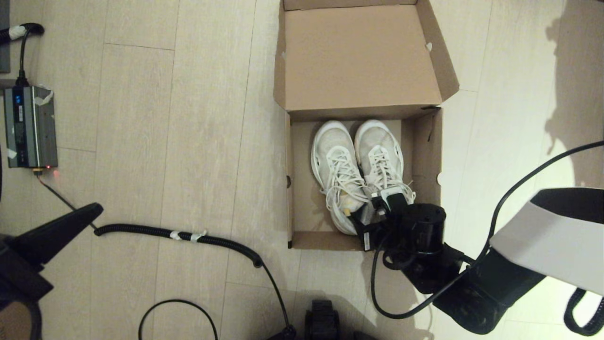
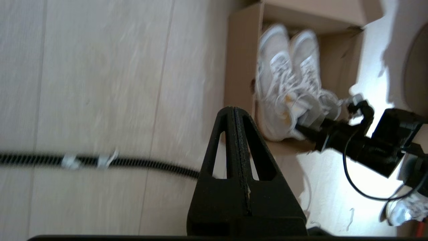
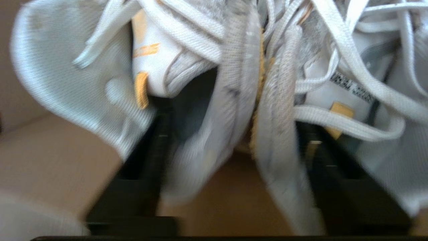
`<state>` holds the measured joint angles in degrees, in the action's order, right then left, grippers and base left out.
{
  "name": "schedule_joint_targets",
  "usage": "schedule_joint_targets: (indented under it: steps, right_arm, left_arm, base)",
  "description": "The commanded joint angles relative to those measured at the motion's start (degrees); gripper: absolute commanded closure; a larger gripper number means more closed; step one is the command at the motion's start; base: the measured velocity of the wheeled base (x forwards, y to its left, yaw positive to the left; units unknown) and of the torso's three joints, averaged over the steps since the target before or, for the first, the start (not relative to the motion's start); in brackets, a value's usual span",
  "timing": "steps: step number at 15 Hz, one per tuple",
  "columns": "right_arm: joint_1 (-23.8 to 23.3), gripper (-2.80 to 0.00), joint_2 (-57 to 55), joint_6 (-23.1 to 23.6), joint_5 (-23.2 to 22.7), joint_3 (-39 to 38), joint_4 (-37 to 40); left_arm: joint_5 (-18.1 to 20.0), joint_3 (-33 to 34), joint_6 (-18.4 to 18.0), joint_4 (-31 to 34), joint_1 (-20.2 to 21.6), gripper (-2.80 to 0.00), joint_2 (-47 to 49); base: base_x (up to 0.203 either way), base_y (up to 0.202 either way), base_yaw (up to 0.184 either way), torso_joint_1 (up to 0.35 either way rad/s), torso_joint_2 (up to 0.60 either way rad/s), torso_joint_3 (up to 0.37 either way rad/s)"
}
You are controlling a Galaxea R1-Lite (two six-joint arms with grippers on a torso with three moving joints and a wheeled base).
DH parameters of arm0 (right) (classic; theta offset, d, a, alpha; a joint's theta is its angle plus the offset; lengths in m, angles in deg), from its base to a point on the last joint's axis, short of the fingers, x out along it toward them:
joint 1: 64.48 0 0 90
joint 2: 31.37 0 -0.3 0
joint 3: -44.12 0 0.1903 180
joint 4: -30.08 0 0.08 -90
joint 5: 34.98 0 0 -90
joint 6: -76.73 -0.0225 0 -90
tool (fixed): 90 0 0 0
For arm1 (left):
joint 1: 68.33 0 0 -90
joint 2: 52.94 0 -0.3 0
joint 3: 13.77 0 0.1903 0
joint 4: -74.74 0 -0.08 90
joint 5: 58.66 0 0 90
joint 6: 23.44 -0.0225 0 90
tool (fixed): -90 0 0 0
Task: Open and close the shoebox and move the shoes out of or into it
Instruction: Put the shoes out of the shoe box
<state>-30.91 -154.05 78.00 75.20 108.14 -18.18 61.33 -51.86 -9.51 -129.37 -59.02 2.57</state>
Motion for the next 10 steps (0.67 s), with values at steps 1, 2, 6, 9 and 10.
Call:
schedule_joint_targets:
  steps: [1,2,6,9,10]
  right_arm:
    - [0.1,0.0,-5.1,0.1,0.2,1.2,-2.4]
    - [0.1,0.0,-5.2,0.1,0.9,1.7,-2.8]
    - [0.1,0.0,-4.9,0.6,3.1,2.6,-2.9]
    - [0.1,0.0,-0.6,2.3,5.2,2.1,-1.9]
    - [0.1,0.0,2.0,2.4,5.2,1.8,0.0]
  left_arm:
    - [-0.5,3.1,-0.2,-0.2,0.1,0.0,-2.9]
    - [-0.7,4.3,-0.3,-0.2,0.1,0.0,-3.8]
    - [-0.6,4.7,-0.2,-0.2,0.1,0.0,-4.4]
    - [-0.6,4.8,-0.2,-0.1,0.1,0.0,-5.3]
    - [-0.6,4.8,-0.2,-0.1,0.1,0.0,-5.6]
  base:
    - [0.0,0.0,0.0,0.0,0.0,0.0]
    - [0.0,0.0,0.0,0.0,0.0,0.0]
    - [0.0,0.0,0.0,0.0,0.0,0.0]
    - [0.0,0.0,0.0,0.0,0.0,0.0]
    - [0.0,0.0,0.0,0.0,0.0,0.0]
